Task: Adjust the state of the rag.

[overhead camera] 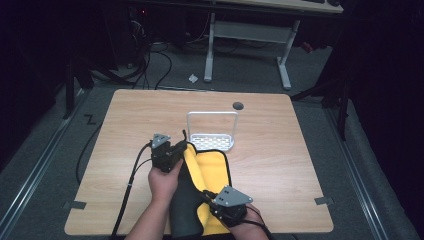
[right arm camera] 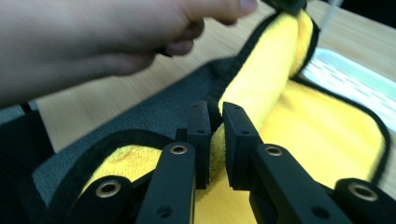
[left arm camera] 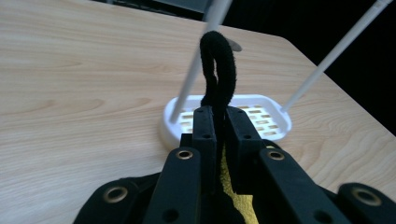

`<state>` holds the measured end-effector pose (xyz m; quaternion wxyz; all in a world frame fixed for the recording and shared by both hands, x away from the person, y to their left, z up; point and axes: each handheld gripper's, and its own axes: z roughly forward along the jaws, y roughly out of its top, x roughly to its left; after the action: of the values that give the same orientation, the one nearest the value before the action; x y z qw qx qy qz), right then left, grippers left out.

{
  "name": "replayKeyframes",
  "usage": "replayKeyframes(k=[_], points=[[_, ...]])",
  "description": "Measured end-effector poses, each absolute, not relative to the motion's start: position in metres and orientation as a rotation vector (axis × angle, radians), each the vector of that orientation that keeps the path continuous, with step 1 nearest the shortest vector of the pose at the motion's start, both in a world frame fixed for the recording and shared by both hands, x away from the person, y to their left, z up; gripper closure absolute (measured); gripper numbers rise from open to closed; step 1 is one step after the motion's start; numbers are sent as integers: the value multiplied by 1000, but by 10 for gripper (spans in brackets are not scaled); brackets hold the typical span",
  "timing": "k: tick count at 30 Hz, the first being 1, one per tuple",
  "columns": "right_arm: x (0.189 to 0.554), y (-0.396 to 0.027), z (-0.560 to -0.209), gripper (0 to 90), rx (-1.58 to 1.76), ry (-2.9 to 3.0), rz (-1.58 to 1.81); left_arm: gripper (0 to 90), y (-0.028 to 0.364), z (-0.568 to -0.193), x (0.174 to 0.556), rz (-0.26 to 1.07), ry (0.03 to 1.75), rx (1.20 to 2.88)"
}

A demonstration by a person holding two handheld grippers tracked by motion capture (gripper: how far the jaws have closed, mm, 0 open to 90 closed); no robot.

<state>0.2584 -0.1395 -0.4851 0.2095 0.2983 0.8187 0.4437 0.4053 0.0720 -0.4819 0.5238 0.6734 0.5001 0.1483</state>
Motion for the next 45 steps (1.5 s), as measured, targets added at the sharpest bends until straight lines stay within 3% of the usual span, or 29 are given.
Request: replayKeyframes(k=[13,18,24,32,39,45], points=[[254,-190,-505,778,985,2295,1138,797,17,-489,416,323,1119,1702],[254,-200,-507,673,1016,2275,1128,572,9,-491,418,224,1075,1691],[258,-205,-506,671,1044,2247,1143,506,14,-488,413,218,1038,1707],[261,-204,-512,662,1054,2268,1118,542,44,-488,393,245,1005,1800],[262,-199,-515,664,1036,2287,1105,574,85,-510,362,226,1050,1853],[261,-197,-516,664,1033,2292,1097,575,95,-521,345,208,1049,1886]])
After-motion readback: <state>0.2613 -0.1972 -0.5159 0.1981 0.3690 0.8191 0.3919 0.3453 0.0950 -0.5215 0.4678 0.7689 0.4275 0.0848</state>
